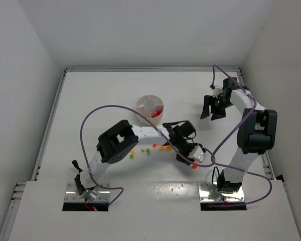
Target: Sort the legos into containers by color
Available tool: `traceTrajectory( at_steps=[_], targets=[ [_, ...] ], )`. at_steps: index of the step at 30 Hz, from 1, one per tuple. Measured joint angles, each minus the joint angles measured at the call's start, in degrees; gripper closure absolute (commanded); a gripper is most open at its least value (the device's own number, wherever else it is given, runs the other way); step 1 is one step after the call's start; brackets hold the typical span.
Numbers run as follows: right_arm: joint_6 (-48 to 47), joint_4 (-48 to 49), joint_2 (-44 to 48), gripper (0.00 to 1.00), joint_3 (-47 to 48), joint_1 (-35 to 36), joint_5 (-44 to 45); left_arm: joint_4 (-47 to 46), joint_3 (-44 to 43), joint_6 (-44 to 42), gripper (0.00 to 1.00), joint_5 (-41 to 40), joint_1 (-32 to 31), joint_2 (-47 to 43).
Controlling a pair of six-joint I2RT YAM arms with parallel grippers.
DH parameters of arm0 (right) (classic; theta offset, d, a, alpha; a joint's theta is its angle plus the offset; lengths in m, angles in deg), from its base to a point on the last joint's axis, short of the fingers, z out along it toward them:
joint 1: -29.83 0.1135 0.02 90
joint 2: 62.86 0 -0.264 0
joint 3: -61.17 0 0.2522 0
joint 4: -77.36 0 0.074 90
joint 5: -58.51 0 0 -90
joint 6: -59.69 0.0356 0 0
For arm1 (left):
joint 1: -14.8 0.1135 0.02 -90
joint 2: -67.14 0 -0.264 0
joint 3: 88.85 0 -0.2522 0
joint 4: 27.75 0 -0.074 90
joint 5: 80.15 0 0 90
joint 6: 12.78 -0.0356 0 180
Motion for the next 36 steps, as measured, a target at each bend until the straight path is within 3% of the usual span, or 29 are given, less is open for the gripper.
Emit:
traceTrajectory(
  at_steps=[6,20,27,36],
  targets=[
    [0.00,-0.02,-0.57,0.36,0.02,-0.20,-0.04,0.22,-1.27,-0.50,0.41,0.52,-0.39,0.85],
    [0.00,-0.04,-1.36,0.36,0.37,-0.81,-0.90,2.51,-2.03,-3.78,0.67,1.77,-1.07,1.75],
    [0.00,-0.04,-1.77,0.36,0.37,-1.07,-1.09,2.54,-1.70,-2.91,0.73,1.86,-1.03,1.60],
    [0.02,-0.04,-1.79,0.36,0.39,-1.07,-1.51,-0.61,15.21,4.20,0.79,-1.53,2.43,-12.11]
  ],
)
